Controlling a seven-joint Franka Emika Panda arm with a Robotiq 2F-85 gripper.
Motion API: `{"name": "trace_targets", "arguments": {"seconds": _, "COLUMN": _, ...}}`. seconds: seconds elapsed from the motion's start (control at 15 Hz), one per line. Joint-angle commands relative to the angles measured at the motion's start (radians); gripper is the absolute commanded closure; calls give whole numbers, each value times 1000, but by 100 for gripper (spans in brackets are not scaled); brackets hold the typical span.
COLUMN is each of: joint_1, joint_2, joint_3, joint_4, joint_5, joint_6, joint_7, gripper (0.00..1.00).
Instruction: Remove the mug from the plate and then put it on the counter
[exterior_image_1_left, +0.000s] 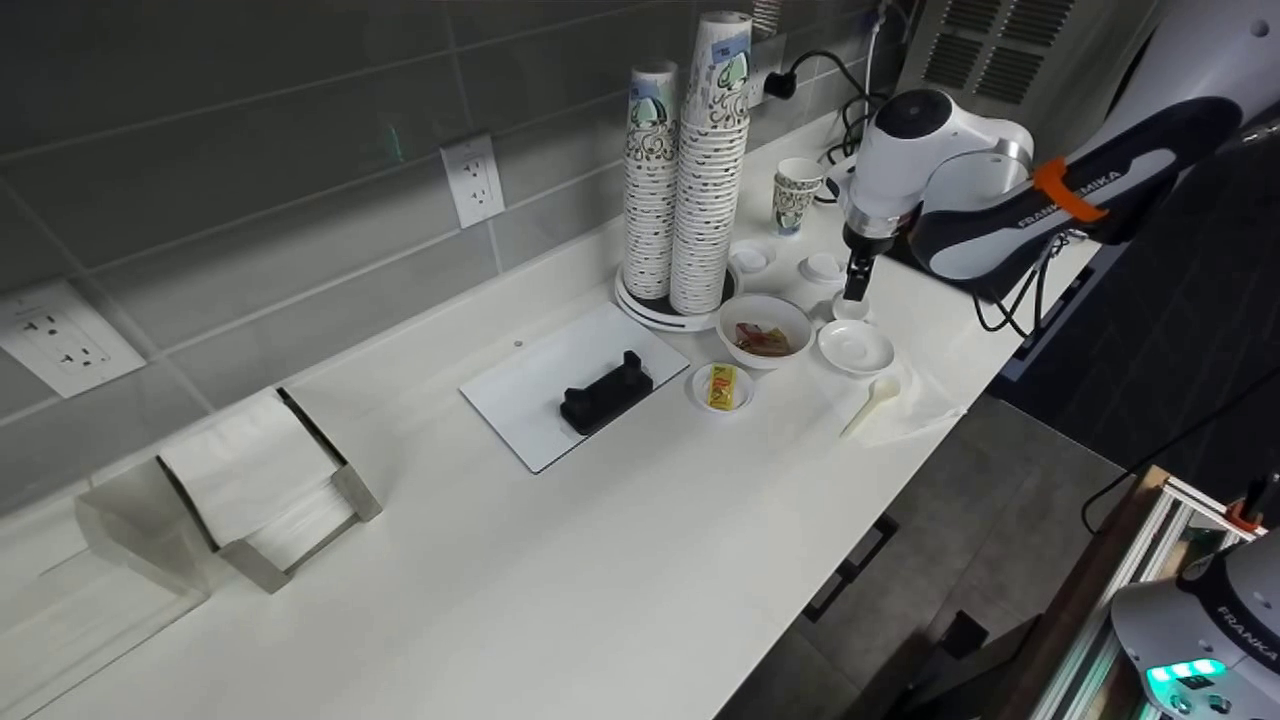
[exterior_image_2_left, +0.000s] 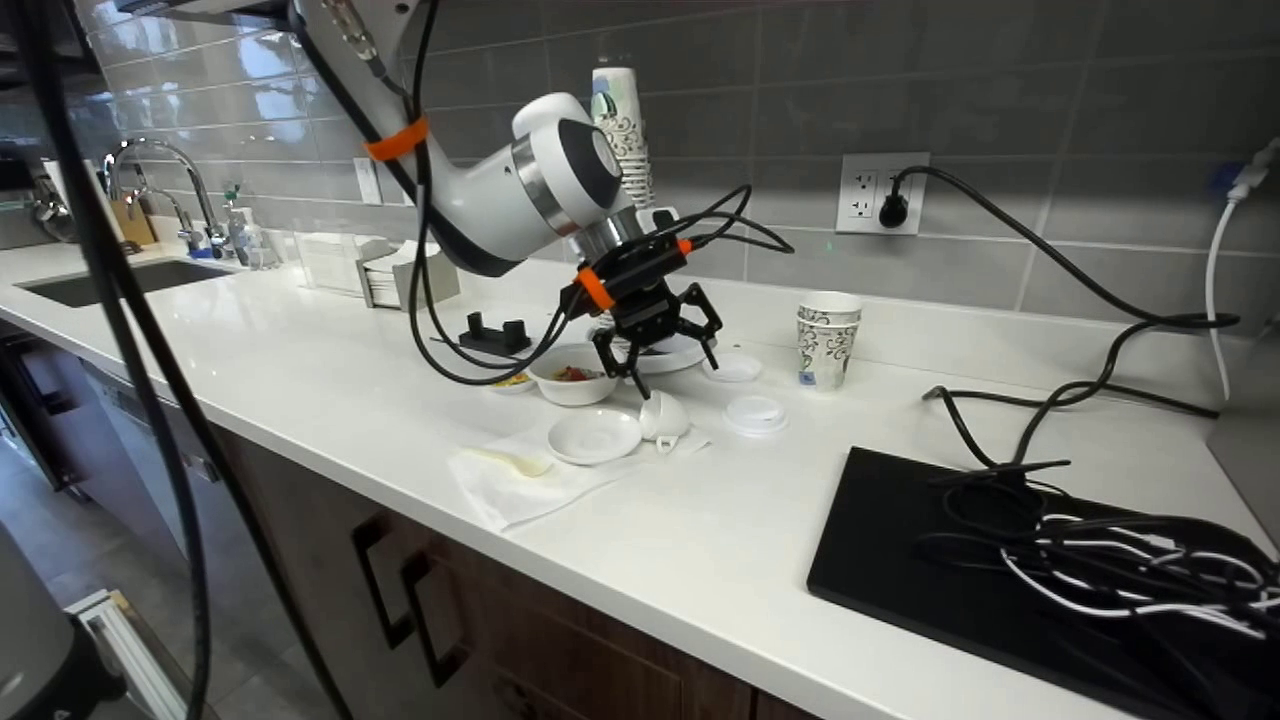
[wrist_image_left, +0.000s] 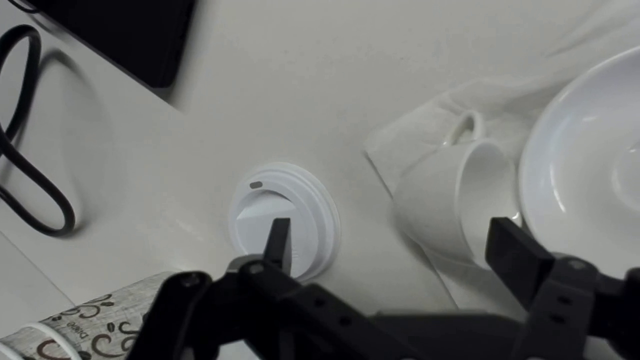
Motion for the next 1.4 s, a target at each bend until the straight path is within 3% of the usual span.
{"name": "trace_targets", "arguments": {"seconds": 0.0, "joint_1": -5, "joint_2": 3, "joint_3": 0, "joint_4": -7, "joint_5": 16, "joint_6": 9, "joint_7": -3, "gripper": 5}}
{"name": "trace_targets", "arguments": {"seconds": 0.2, "joint_1": -1, "joint_2": 1, "joint_3": -12, "joint_4": -7, "joint_5": -13, "joint_6": 16, "joint_7": 18, "gripper": 12}}
{"name": "trace_targets", "arguments": {"seconds": 0.27, "joint_1": -3, "joint_2": 2, "joint_3": -13, "joint_4": -6, "joint_5": -11, "joint_6": 17, "joint_7": 15, "gripper": 19}}
{"name": "trace_targets", "arguments": {"seconds": 0.33, "joint_1": -5, "joint_2": 5, "joint_3": -15, "joint_4": -5, "joint_5": -10, "joint_6": 19, "joint_7": 14, "gripper": 16}}
{"name": "trace_targets", "arguments": {"seconds": 0.53, "joint_1": -9, "joint_2": 5, "joint_3": -20, "joint_4": -6, "joint_5": -6, "joint_6": 23, "joint_7": 9, "gripper": 22}}
{"name": "trace_targets", "arguments": {"seconds": 0.73, "joint_1": -10, "joint_2": 3, "joint_3": -26, "joint_4": -8, "joint_5": -12, "joint_6": 27, "joint_7": 16, "gripper": 36}}
{"name": "trace_targets", "arguments": {"seconds": 0.8, "joint_1": -11, "joint_2": 3, "joint_3": -27, "joint_4": -8, "joint_5": -11, "joint_6": 28, "joint_7": 13, "gripper": 36}}
{"name": "trace_targets", "arguments": {"seconds": 0.87, "joint_1": -10, "joint_2": 3, "joint_3": -30, "joint_4": -7, "joint_5": -15, "joint_6": 29, "joint_7": 17, "gripper": 44}}
{"name": "trace_targets", "arguments": {"seconds": 1.0, "joint_1": -11, "joint_2": 4, "joint_3": -34, "joint_4": -7, "joint_5": -19, "joint_6": 34, "joint_7": 19, "gripper": 42}}
{"name": "trace_targets", "arguments": {"seconds": 1.33, "joint_1": -15, "joint_2": 8, "joint_3": -48, "joint_4": -4, "joint_5": -26, "joint_6": 53, "joint_7": 24, "gripper": 58}}
